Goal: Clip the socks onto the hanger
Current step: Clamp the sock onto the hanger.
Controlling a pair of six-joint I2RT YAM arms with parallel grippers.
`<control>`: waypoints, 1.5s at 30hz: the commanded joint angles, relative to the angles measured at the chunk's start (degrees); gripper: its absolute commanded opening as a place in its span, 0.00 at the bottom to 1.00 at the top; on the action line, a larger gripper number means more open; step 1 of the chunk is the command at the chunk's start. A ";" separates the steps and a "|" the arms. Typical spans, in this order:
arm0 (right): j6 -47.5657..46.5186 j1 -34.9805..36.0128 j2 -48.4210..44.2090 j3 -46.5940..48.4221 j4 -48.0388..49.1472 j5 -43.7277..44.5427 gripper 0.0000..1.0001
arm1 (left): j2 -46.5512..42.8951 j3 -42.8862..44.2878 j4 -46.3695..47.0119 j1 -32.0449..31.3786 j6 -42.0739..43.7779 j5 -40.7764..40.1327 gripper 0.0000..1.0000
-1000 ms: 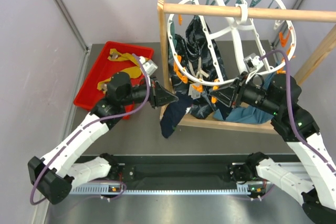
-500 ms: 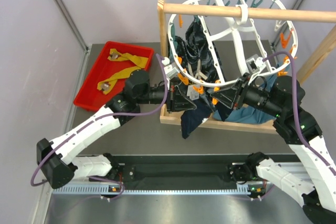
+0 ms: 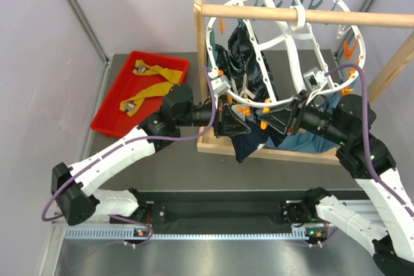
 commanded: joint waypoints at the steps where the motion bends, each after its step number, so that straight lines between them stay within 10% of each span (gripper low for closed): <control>1: 0.91 0.19 0.18 -0.78 -0.30 -3.18 0.00 | 0.63 3.13 4.99 -0.79 0.02 0.00 0.00; 45: 1.26 0.19 -0.70 -1.84 -0.56 -3.62 0.00 | -0.15 2.69 16.41 -2.03 -4.02 -2.55 0.00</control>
